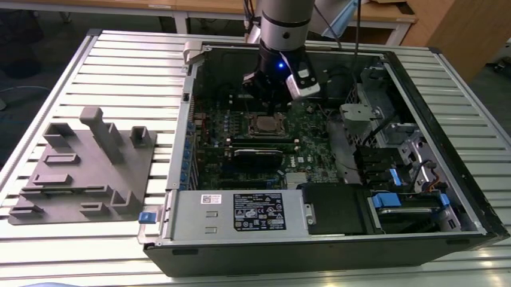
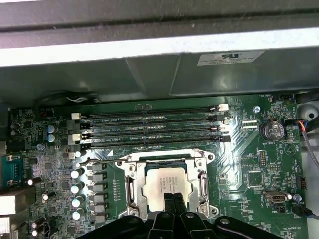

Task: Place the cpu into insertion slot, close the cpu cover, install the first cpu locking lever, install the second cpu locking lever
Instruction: 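Install the first cpu locking lever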

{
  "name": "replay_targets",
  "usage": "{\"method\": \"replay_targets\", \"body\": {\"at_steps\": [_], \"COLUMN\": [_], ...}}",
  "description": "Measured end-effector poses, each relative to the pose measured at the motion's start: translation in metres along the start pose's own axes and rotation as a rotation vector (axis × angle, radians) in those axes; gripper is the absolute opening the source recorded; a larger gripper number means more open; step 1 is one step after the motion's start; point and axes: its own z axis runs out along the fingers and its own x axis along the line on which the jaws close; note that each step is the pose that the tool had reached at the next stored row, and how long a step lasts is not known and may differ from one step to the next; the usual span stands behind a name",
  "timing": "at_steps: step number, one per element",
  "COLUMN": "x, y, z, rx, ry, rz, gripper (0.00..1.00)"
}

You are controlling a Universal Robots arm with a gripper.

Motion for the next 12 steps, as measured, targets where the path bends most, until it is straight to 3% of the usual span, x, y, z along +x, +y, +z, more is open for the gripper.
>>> {"method": "replay_targets", "body": {"at_steps": [12], "x": [0.0021], "y": [-0.0002], "z": [0.0000], "rx": [-0.0001], "ry": [-0.0001], "rz": [0.000], "gripper": [0.11]}}
